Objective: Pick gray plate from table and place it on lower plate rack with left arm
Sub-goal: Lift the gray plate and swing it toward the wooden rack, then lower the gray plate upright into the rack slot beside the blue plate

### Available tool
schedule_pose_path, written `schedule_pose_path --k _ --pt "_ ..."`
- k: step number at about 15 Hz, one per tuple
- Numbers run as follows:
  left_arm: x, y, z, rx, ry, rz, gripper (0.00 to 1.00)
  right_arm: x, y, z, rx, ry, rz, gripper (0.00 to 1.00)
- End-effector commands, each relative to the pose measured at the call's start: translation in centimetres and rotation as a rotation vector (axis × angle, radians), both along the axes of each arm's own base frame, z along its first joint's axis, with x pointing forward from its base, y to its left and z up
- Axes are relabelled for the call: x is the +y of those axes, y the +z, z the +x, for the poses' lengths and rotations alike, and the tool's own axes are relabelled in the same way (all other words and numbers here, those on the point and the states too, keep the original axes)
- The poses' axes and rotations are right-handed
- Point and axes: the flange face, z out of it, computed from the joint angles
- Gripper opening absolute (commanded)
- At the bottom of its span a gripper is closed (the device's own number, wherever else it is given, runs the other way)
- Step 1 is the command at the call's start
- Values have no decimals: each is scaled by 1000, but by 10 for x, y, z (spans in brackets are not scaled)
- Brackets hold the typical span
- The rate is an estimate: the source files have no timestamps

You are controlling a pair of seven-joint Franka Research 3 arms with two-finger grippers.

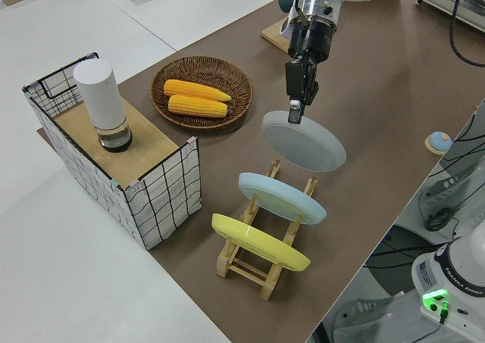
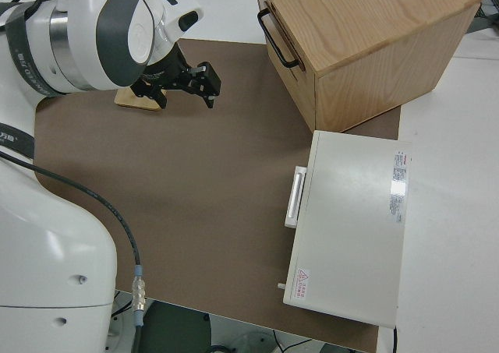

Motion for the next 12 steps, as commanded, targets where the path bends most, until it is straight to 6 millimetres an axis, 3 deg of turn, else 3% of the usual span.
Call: schedule_pose_path --k 1,12 --pt "1 -24 -8 -5 31 113 0 -1 4 -2 4 -14 -2 983" --pt "-29 -80 -16 -53 92 171 0 -1 4 -2 4 -14 -2 983"
